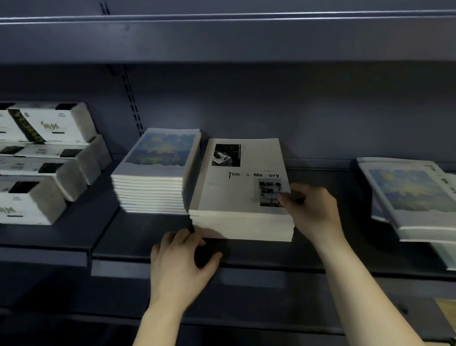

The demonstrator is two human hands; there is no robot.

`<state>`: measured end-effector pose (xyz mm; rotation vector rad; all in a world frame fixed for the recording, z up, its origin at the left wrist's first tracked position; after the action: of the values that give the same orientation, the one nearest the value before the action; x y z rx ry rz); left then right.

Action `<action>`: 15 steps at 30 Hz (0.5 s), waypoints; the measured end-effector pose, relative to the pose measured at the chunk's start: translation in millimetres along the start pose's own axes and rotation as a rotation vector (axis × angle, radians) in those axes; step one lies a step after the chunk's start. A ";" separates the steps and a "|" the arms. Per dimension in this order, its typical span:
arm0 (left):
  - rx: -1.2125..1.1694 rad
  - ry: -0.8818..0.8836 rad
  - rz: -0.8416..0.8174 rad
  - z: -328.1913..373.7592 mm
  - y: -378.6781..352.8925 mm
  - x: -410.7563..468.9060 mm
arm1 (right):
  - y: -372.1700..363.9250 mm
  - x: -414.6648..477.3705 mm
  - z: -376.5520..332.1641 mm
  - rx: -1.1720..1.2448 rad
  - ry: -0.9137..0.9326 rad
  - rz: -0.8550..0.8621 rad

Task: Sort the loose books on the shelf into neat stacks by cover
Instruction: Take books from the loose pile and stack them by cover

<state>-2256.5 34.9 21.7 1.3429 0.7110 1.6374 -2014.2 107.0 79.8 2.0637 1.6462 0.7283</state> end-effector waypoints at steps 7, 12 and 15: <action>0.032 -0.020 -0.006 2.9 0.1 -2.0 | -2.6 -1.3 2.0 -0.080 0.020 0.033; 0.061 -0.028 -0.021 5.2 -1.4 -3.9 | -2.9 -4.3 0.4 -0.111 0.028 0.048; 0.056 -0.010 -0.032 6.0 -3.1 -5.2 | -1.1 -9.3 -0.1 -0.137 0.055 0.051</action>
<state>-2249.8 31.2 18.2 1.3718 0.7737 1.5946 -2016.7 98.3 77.8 2.0115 1.5316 0.8966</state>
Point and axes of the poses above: each hand's wrist, its own x-axis towards the middle knuckle, its own y-axis out of the back of the hand, z = x × y, the point moved 5 cm from there along x, towards the middle knuckle, and after that the axes turned 1 degree about -x, right-handed, at the moved point
